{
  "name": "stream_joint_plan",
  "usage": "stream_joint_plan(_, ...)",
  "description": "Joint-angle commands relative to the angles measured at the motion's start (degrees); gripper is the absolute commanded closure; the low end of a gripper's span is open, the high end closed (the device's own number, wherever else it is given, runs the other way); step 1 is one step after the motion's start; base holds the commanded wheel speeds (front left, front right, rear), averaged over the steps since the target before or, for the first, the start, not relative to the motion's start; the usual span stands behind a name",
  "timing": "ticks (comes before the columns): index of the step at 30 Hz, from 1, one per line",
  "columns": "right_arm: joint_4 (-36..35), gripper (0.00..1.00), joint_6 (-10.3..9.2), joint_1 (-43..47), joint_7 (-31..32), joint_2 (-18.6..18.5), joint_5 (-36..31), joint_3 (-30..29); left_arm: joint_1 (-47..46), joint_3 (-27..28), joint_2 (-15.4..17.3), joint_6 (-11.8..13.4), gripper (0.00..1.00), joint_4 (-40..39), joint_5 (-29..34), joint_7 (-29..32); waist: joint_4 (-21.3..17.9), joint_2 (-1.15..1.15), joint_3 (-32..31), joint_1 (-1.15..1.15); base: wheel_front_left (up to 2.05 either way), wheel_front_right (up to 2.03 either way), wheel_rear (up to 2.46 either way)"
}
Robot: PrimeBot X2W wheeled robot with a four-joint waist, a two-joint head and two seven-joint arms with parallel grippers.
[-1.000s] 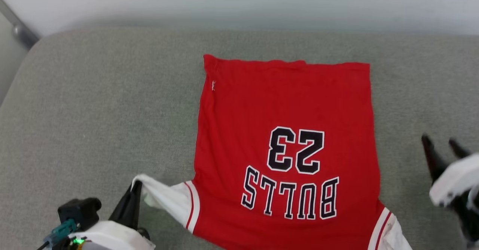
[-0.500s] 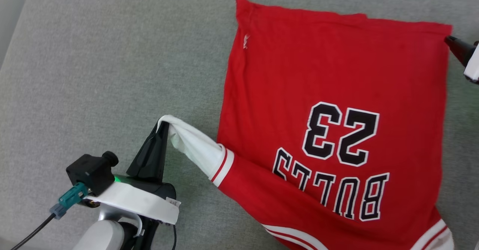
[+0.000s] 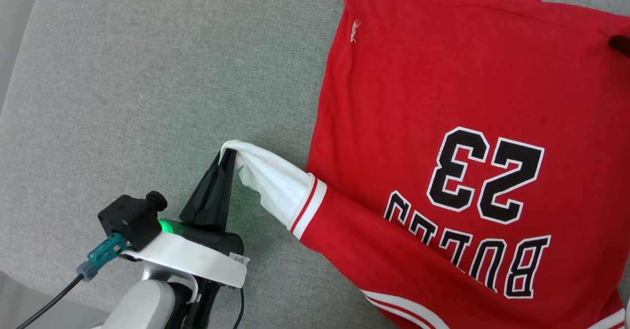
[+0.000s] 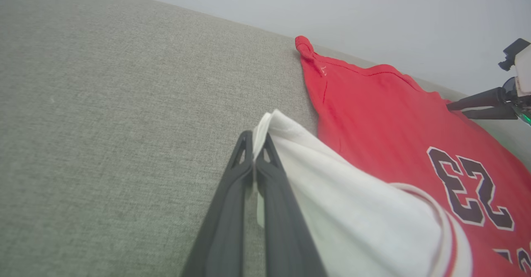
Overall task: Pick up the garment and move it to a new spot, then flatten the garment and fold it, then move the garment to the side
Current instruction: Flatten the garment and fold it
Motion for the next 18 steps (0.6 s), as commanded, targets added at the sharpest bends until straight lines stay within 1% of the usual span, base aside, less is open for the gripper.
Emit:
stream_joint_plan(1,4.37,0.66,-0.09,5.29,3.14,2.88,-0.35,-0.01,-0.80,-0.10,-0.14,-0.13,1.00,0.43,-0.14,-0.34,0.02,0.00,-0.13,0.00,0.00,0.00,0.00)
stream_joint_plan(2,4.12,1.00,-0.09,5.42,3.37,3.01,-0.33,0.01,-0.86,-0.13,-0.18,-0.24,1.00,0.69,-0.20,-0.40,0.00,0.00,-0.32,0.00,0.00,0.00,0.00)
stream_joint_plan(4,3.21,1.00,-0.07,5.21,2.84,2.80,-0.08,0.65,-0.86,-0.21,-0.24,-0.29,1.00,1.14,-0.25,-0.45,-0.12,0.00,-0.96,0.00,0.00,0.00,0.00)
stream_joint_plan(6,1.92,1.00,-0.06,4.39,1.27,1.79,0.31,1.82,-0.59,-0.27,-0.14,-0.22,1.00,1.56,-0.29,-0.38,-0.38,0.00,-1.90,0.00,0.00,0.00,0.00)
stream_joint_plan(8,0.63,1.00,-0.06,4.06,0.05,0.17,0.57,3.57,-0.17,-0.34,-0.05,-0.19,1.00,1.98,-0.34,-0.32,-0.73,0.00,-3.26,0.00,0.00,0.00,0.00)
stream_joint_plan(12,-2.29,1.00,-0.06,4.29,-3.63,-3.44,1.40,8.04,1.58,-0.24,0.59,0.71,1.00,3.11,-0.61,0.37,-2.07,0.00,-7.45,0.00,0.00,0.00,0.00)
stream_joint_plan(18,-7.03,1.00,-0.07,10.36,-6.73,-9.31,5.13,13.99,5.54,0.50,2.01,2.64,1.00,4.63,-1.55,1.68,-4.84,0.00,-14.66,0.00,0.00,0.00,0.00)
